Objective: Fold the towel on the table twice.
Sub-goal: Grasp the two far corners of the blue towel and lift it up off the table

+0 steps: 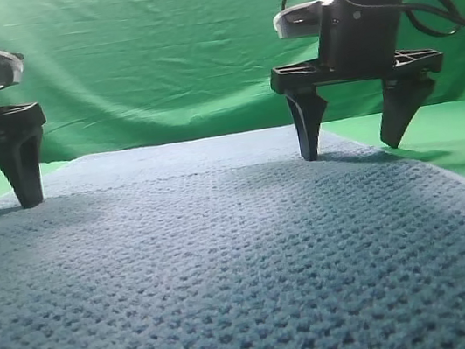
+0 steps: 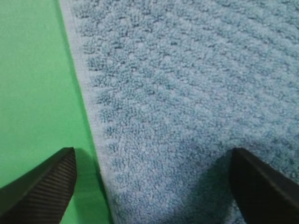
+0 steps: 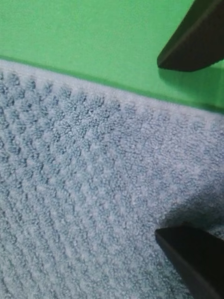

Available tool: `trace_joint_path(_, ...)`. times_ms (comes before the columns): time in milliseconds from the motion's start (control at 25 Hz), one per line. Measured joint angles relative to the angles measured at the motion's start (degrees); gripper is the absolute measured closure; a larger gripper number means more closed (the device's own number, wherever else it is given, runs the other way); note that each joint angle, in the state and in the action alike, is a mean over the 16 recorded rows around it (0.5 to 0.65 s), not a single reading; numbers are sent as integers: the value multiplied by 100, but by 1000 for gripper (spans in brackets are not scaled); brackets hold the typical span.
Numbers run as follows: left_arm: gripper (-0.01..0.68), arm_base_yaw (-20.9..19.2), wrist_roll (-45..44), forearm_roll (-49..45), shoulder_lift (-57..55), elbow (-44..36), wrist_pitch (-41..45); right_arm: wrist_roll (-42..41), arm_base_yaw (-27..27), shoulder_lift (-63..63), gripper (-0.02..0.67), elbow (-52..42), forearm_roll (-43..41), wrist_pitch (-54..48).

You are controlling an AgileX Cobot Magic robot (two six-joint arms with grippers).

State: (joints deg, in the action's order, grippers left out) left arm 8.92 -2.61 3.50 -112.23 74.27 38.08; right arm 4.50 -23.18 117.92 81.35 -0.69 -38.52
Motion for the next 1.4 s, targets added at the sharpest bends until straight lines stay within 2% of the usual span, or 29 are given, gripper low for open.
trace_joint_path(120,116,-1,-6,40,-84,38,20,-2,0,32,62,19,-9,49)
trace_joint_path(240,214,-5,-16,109,-160,86,76,-4,0,61,121,38,-17,80)
trace_joint_path(560,523,-52,-38,395,-320,270,306,-6,-18,107,397,74,21,132)
trace_joint_path(720,633,-100,-31,527,-374,460,542,6,-30,49,528,83,-29,124)
trace_joint_path(840,666,-133,-17,606,-369,696,772,23,-33,-81,602,152,-96,95)
trace_joint_path(960,673,-163,-1,677,-310,1086,1021,41,-14,-255,638,351,-195,54)
trace_joint_path(1160,673,-195,24,829,-158,2129,1370,67,68,-554,649,1070,-440,4)
trace_joint_path(1400,673,-200,36,1035,39,3757,1506,67,211,-804,649,2426,-670,57)
